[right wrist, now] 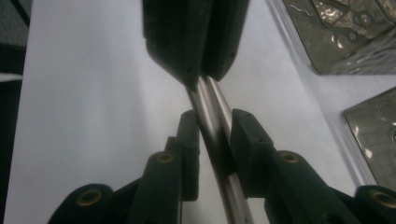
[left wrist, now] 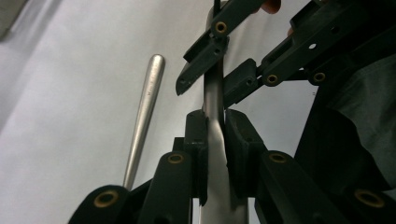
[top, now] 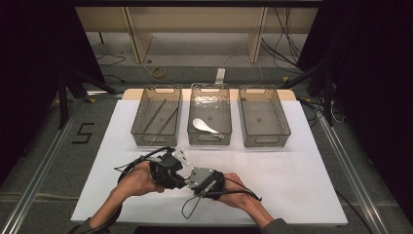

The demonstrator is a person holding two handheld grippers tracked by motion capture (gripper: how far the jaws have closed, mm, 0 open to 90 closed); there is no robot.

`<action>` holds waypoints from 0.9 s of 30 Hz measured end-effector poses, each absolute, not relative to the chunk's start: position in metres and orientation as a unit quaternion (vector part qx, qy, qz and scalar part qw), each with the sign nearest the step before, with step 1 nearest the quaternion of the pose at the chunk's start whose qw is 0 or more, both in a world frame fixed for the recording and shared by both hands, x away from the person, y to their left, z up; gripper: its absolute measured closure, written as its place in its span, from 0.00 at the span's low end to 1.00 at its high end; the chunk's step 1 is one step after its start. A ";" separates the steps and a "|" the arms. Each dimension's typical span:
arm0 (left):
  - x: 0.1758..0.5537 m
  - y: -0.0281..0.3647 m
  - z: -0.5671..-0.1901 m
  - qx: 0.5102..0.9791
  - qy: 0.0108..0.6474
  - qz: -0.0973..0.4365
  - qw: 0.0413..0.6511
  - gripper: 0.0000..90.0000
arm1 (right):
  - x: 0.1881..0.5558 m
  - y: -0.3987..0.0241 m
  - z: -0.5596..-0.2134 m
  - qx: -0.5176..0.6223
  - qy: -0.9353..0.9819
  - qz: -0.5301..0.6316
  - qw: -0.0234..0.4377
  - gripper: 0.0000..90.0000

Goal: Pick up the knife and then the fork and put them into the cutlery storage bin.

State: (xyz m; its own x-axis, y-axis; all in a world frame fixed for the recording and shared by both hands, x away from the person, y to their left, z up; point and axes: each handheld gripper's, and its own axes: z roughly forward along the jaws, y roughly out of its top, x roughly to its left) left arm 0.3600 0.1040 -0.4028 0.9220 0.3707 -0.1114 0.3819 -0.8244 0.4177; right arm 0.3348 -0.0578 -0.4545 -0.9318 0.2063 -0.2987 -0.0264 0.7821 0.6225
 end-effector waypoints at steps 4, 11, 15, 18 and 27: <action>0.359 0.101 -0.407 0.961 0.189 -0.018 0.203 0.86 | 0.334 -0.052 -0.459 -0.035 0.926 0.315 0.204 0.90; 0.358 0.107 -0.392 0.943 0.203 0.004 0.264 0.71 | 0.330 -0.057 -0.457 0.009 0.938 0.296 0.180 0.94; 0.362 0.114 -0.386 0.931 0.215 0.033 0.294 0.62 | 0.337 -0.067 -0.452 0.030 0.939 0.291 0.181 0.94; 0.363 0.115 -0.384 0.922 0.230 0.052 0.307 0.50 | 0.343 -0.078 -0.449 0.051 0.940 0.286 0.182 0.94; 0.370 0.129 -0.377 0.891 0.262 0.082 0.360 0.34 | 0.355 -0.109 -0.442 0.111 0.939 0.268 0.184 0.94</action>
